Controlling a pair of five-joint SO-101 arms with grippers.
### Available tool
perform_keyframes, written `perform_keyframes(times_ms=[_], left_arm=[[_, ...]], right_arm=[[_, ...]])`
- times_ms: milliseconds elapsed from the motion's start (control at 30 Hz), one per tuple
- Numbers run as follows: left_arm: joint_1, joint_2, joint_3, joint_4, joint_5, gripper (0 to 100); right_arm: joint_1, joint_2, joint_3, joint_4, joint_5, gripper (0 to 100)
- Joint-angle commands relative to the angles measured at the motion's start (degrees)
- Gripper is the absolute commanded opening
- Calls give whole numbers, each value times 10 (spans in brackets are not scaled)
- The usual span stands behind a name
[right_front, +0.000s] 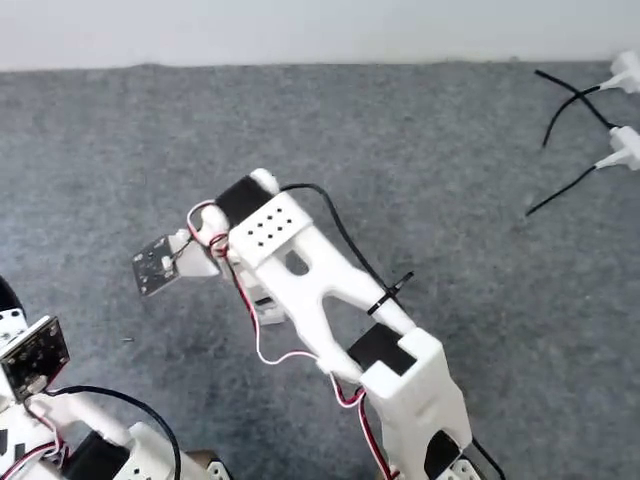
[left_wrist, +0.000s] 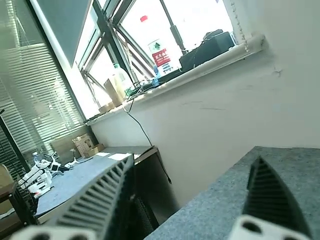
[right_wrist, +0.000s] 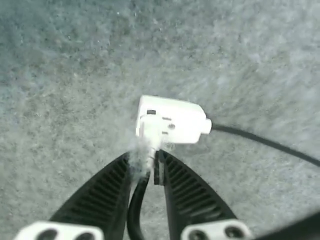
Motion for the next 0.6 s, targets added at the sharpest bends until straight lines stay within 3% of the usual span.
perform_keyframes(times_ms=[0,567], left_arm=[[-2,-8,-19,-16,1,339],[-2,-8,-14,-13,1,339]], right_arm=[[34,-11,-33,-7,12,9],[36,-7,-30,-26,21,9]])
